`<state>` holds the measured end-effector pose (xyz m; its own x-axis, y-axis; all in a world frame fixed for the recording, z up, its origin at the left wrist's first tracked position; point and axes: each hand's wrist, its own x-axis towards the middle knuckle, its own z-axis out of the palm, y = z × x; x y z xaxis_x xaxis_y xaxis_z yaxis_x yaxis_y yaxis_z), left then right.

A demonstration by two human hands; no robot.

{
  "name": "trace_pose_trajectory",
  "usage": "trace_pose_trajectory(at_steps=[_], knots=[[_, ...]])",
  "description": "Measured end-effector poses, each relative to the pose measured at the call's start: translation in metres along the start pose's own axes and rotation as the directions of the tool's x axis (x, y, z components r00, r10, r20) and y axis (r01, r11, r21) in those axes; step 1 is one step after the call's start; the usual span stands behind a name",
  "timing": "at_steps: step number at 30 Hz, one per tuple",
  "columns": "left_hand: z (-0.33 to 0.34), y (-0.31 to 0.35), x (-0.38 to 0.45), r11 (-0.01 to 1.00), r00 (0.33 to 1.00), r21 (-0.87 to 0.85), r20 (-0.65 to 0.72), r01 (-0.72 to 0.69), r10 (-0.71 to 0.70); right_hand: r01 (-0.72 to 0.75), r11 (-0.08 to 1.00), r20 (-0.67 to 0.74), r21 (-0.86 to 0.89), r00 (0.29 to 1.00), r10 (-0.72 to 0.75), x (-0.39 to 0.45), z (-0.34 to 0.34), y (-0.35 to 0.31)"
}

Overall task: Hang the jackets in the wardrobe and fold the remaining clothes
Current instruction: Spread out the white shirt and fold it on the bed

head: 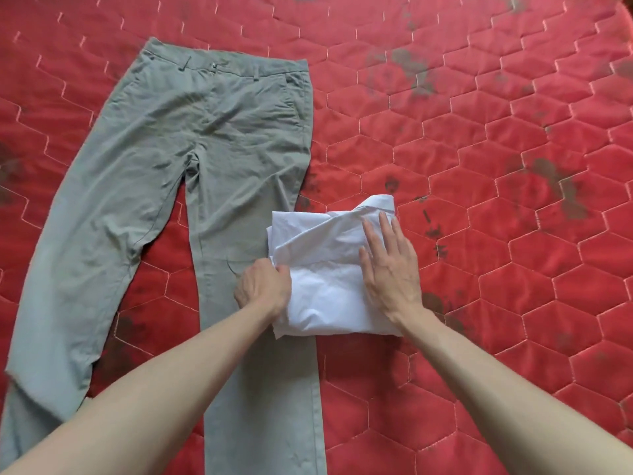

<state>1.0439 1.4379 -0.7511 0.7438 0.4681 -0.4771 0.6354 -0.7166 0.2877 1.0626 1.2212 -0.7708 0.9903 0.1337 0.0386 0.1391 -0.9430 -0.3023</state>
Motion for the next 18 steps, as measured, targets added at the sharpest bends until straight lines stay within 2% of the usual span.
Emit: trace_pose_trajectory(at_steps=[2, 4, 6, 7, 10, 12, 14, 16, 18], knots=[[0.004, 0.002, 0.001, 0.991, 0.989, 0.108, -0.121, -0.074, 0.087, 0.022, 0.998, 0.105, -0.062, 0.994, -0.015, 0.02, 0.003, 0.008], [0.012, 0.003, 0.006, 0.952, 0.925, 0.174, -0.244, -0.253, 0.291, 0.044, 0.995, 0.217, -0.084, 0.976, -0.025, 0.038, 0.009, 0.012], [0.024, 0.002, 0.015, 0.89, 0.864, 0.206, -0.23, -0.406, 0.447, 0.082, 0.992, 0.302, -0.091, 0.952, -0.051, 0.049, 0.019, 0.015], [0.03, 0.002, 0.02, 0.875, 0.86, 0.205, -0.189, -0.438, 0.475, 0.11, 0.988, 0.313, -0.106, 0.947, -0.072, 0.051, 0.025, 0.016], [0.047, 0.004, 0.034, 0.869, 0.883, 0.238, -0.074, -0.435, 0.463, 0.137, 0.979, 0.288, -0.15, 0.954, -0.089, 0.051, 0.041, 0.019], [0.057, 0.002, 0.042, 0.862, 0.891, 0.282, -0.052, -0.42, 0.451, 0.123, 0.983, 0.279, -0.136, 0.957, -0.081, 0.052, 0.047, 0.018], [0.059, 0.0, 0.044, 0.857, 0.887, 0.308, -0.078, -0.413, 0.455, 0.125, 0.987, 0.276, -0.104, 0.957, -0.093, 0.054, 0.048, 0.018], [0.059, 0.002, 0.037, 0.89, 0.891, 0.26, -0.161, -0.376, 0.424, 0.109, 0.993, 0.237, -0.034, 0.967, -0.098, 0.052, 0.047, 0.022], [0.052, 0.008, 0.025, 0.96, 0.935, 0.142, -0.23, -0.241, 0.268, 0.026, 0.994, 0.117, 0.105, 0.992, -0.039, 0.042, 0.044, 0.023]])
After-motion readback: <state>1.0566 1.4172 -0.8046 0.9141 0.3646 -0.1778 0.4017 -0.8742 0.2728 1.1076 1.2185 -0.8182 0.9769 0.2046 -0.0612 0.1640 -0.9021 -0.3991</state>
